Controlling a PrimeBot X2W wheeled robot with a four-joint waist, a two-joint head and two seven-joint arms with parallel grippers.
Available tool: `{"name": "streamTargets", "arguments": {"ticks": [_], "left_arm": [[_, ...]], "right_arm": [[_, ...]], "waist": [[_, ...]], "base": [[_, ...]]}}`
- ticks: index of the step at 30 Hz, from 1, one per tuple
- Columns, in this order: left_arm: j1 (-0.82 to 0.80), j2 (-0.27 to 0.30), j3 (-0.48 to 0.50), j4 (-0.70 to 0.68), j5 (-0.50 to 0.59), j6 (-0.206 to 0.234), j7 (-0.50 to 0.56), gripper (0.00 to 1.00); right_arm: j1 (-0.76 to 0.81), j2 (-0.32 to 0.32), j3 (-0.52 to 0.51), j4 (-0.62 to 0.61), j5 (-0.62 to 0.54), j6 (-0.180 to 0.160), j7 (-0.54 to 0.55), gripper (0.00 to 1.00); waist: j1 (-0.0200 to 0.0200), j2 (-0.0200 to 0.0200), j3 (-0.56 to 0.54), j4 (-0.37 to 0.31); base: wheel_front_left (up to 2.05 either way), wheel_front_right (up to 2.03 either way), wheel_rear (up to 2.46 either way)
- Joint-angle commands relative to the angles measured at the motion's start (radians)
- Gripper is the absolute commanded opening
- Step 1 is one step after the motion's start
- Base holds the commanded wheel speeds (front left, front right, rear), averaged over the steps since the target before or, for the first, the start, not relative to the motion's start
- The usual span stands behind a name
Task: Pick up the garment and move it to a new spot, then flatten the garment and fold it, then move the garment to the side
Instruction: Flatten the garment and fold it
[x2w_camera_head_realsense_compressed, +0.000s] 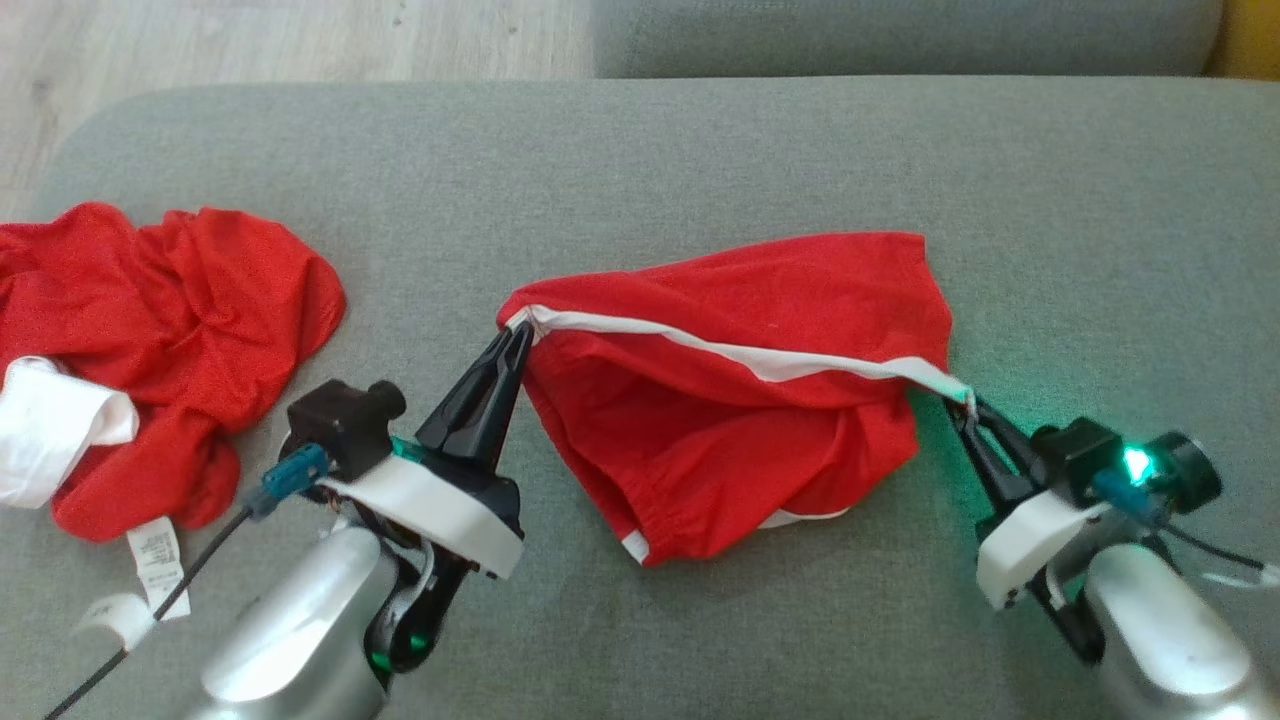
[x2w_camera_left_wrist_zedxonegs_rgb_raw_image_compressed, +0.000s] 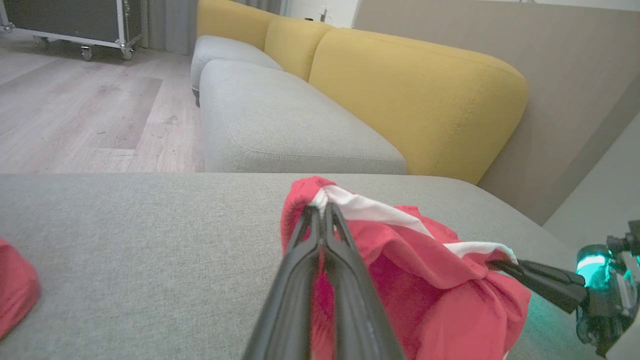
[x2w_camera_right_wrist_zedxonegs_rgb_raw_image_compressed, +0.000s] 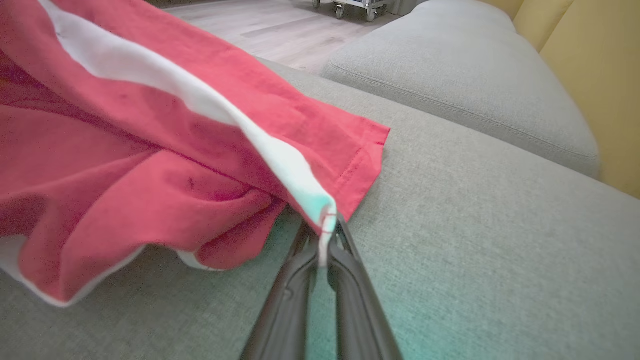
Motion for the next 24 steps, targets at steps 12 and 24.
{"name": "streamTargets", "arguments": {"ticks": [12, 24], "left_arm": [[-0.499, 0.082, 0.018, 0.078, 0.154, -0.076, 0.002, 0.00], [-0.901, -0.018, 0.089, 0.226, 0.260, -0.085, -0.115, 0.00]], "right_arm": [[-0.407, -0.173, -0.088, -0.115, -0.066, -0.001, -0.004, 0.00], [-0.807, -0.309, -0.088, -0.159, -0.114, -0.001, -0.004, 0.00]], "waist": [[0.0000, 0.0000, 0.129, -0.079], [0.0000, 0.0000, 0.214, -0.185]], "base": [[0.00, 0.00, 0.00], [0.00, 0.00, 0.00]]}}
